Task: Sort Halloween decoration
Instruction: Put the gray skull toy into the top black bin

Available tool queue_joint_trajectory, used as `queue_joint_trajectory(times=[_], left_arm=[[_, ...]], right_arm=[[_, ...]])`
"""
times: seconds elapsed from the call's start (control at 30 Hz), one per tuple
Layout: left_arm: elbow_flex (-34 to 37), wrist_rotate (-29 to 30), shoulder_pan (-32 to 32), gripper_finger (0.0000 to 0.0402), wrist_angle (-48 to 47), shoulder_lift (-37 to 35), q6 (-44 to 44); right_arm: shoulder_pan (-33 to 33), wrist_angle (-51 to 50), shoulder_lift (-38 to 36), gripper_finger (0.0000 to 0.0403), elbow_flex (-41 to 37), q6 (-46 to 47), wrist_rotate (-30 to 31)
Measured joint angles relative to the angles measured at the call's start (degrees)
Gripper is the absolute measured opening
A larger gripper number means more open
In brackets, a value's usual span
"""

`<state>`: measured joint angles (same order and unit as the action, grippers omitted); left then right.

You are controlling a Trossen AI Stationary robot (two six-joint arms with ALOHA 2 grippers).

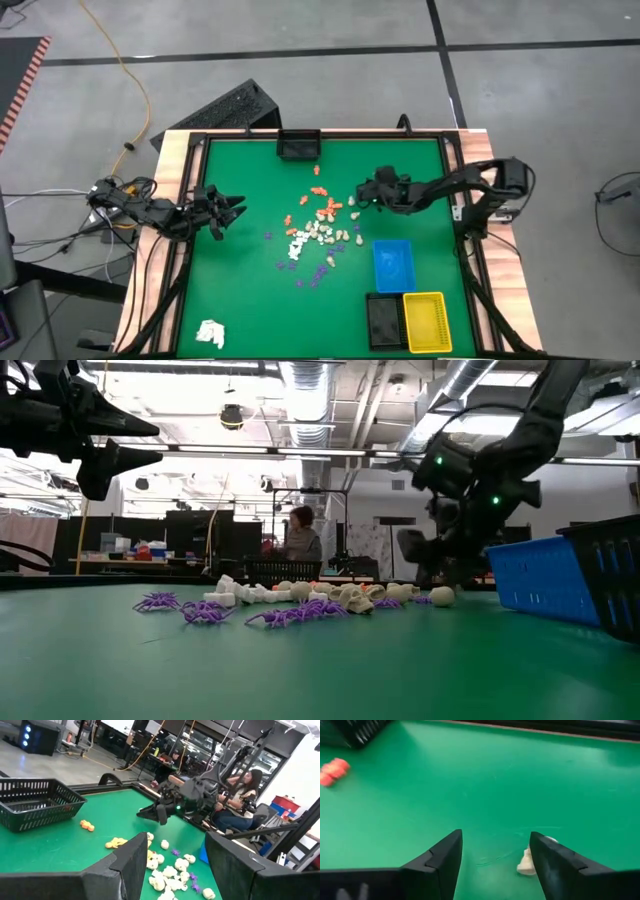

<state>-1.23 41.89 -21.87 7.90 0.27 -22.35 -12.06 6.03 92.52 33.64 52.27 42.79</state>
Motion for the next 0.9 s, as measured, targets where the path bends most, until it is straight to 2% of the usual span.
queue_joint_trajectory(times=[0.13, 0.27, 0.4, 0.63, 0.77, 0.9], left_arm=[[-0.02, -0.02, 0.0, 0.0189, -0.17, 0.0, -0.74], [-0.02, 0.02, 0.0, 0.0189, -1.55, 0.0, -0.84], [-0.02, 0.6, 0.0, 0.0189, -1.98, -0.02, -0.85], [-0.04, 0.62, 0.01, 0.0189, -2.39, -0.02, -1.9], [-0.04, 0.85, 0.02, 0.0189, -2.68, 0.0, -4.31], [-0.04, 0.83, 0.04, 0.0189, -3.13, -0.01, -6.34]], right_arm=[[-0.04, -0.35, 2.87, 0.0229, -0.01, 3.34, 0.35], [0.74, 1.69, 3.33, 0.0228, -0.05, 1.91, 0.84], [1.85, 2.62, -0.24, 0.0228, -0.03, -1.32, 1.46], [2.21, -8.12, -11.47, 0.0228, -0.03, -2.26, 7.65], [0.08, -18.39, -15.05, 0.0228, -0.05, 3.42, 6.55], [-1.24, -21.39, -13.93, 0.0228, -0.08, 6.37, 4.25]])
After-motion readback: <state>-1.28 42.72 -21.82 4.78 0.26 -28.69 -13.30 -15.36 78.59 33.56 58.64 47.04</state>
